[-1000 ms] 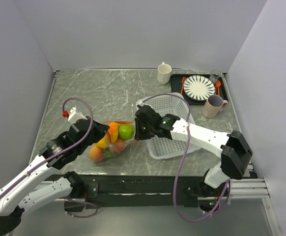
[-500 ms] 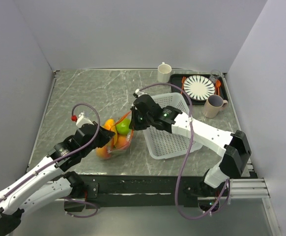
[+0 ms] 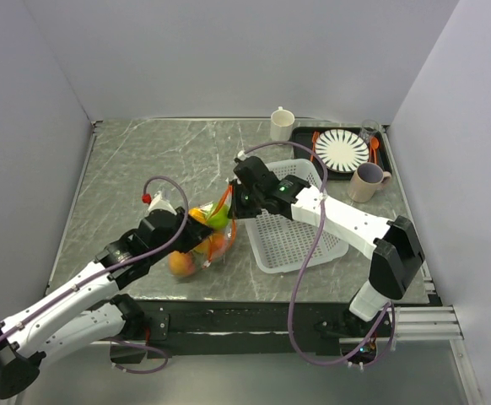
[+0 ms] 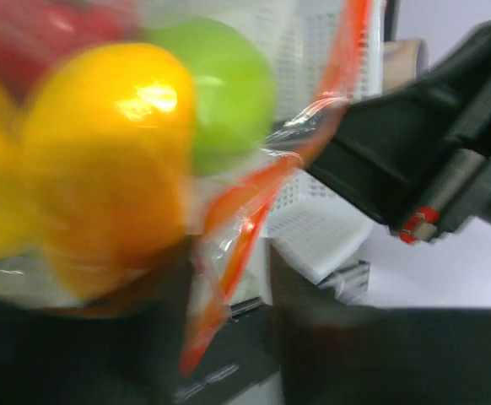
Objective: Place the food in the zip-top bag and seal the zipper
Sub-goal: Zip the zipper food storage bag at the center of the board.
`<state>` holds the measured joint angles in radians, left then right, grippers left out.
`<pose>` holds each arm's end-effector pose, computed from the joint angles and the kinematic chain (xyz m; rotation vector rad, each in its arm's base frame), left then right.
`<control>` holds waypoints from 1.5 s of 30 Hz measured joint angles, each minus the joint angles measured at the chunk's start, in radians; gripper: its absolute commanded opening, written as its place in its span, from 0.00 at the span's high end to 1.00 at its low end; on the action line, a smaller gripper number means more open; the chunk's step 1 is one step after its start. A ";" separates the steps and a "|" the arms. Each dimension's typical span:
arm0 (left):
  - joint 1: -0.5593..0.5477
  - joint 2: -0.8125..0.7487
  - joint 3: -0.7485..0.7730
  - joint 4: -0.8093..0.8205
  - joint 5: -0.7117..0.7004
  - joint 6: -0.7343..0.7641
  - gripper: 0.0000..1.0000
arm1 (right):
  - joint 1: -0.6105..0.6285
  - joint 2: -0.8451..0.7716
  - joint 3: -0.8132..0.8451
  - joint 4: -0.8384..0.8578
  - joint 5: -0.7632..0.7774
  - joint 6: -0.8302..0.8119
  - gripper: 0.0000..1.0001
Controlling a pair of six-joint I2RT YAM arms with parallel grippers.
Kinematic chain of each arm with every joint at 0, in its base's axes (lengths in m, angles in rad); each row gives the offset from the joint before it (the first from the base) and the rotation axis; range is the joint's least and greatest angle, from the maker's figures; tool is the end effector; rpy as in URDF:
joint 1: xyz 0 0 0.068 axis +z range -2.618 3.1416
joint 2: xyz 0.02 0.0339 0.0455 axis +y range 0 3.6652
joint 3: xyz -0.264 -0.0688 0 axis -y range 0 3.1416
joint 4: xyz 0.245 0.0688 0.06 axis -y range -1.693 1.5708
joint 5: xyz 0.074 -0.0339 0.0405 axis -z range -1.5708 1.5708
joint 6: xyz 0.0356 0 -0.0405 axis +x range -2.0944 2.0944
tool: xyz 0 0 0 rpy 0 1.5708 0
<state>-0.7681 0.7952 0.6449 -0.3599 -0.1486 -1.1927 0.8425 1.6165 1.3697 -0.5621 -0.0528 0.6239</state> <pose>0.1343 -0.1224 0.2713 -0.5690 2.1746 -1.0007 0.2382 0.2699 0.2963 -0.3007 2.4961 0.7232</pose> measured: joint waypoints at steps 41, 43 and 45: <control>-0.004 -0.579 -0.531 0.093 0.098 -0.626 0.37 | -0.069 0.060 -0.033 0.037 -0.029 0.042 1.00; -0.009 -0.525 -0.530 0.124 0.103 -0.628 0.38 | -0.069 0.060 -0.033 0.038 -0.031 0.045 1.00; -0.017 -0.481 -0.530 0.150 0.103 -0.630 0.41 | -0.069 0.060 -0.034 0.039 -0.035 0.048 1.00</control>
<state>-0.7849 0.3141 0.1150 -0.2096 -0.0456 -1.8225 0.7734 1.6764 1.3361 -0.5236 -0.0879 0.6724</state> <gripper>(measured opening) 0.623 0.011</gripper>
